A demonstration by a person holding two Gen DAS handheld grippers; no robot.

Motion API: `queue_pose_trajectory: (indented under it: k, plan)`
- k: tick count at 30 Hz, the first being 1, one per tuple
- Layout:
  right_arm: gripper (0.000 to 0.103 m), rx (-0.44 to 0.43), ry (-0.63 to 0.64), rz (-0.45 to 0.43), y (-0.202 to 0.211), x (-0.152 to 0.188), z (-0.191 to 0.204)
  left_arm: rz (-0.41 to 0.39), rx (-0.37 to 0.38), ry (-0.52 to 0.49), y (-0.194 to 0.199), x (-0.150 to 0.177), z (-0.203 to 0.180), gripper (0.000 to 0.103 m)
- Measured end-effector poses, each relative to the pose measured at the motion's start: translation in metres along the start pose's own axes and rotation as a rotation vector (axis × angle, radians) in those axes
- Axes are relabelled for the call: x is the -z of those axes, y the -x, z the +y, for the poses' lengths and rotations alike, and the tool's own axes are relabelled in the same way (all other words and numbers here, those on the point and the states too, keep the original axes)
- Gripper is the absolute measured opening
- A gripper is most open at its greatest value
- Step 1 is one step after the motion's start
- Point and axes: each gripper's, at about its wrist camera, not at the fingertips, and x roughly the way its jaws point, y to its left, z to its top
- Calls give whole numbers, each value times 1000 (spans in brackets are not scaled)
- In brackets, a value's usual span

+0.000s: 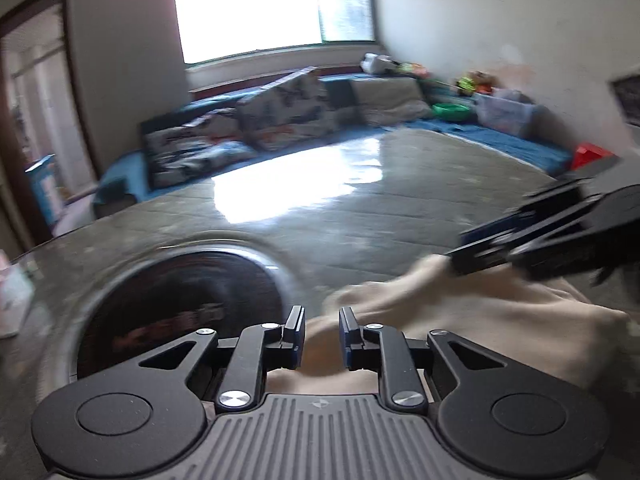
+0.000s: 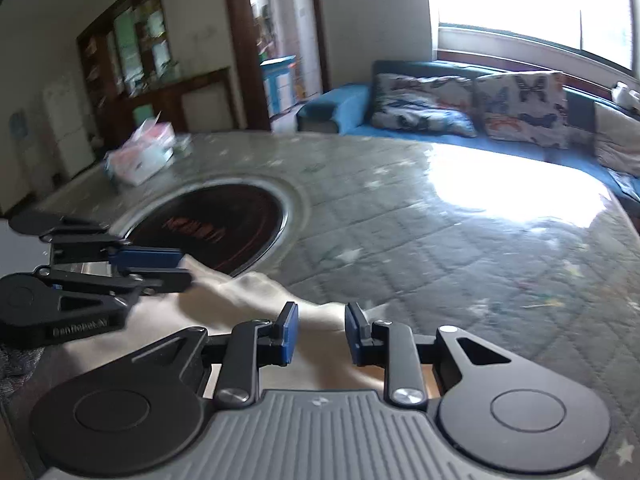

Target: Fold clothes

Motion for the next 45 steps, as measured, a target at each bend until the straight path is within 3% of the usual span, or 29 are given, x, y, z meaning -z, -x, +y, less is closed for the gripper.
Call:
queue_pose_trajectory:
  k: [7, 15, 19, 22, 31, 40, 45]
  plan:
    - [23, 37, 12, 33, -26, 4, 7, 78, 0, 7, -35, -6, -7, 21]
    - [24, 21, 32, 6, 7, 18, 9, 73, -18, -4, -34, -4, -11, 21]
    - [20, 82, 8, 46, 3, 32, -2, 76, -26, -4, -34, -5, -14, 21]
    - [14, 82, -32, 22, 9, 34, -11, 78, -30, -7, -35, -6, -15, 22]
    - [14, 109, -34, 16, 13, 31, -15, 77, -46, -6, -36, -7, -18, 22]
    - [14, 90, 27, 1, 36, 39, 2, 54, -37, 25, -29, -6, -16, 22]
    - [14, 97, 68, 0, 49, 50, 11, 9, -14, 20, -2, -4, -27, 22]
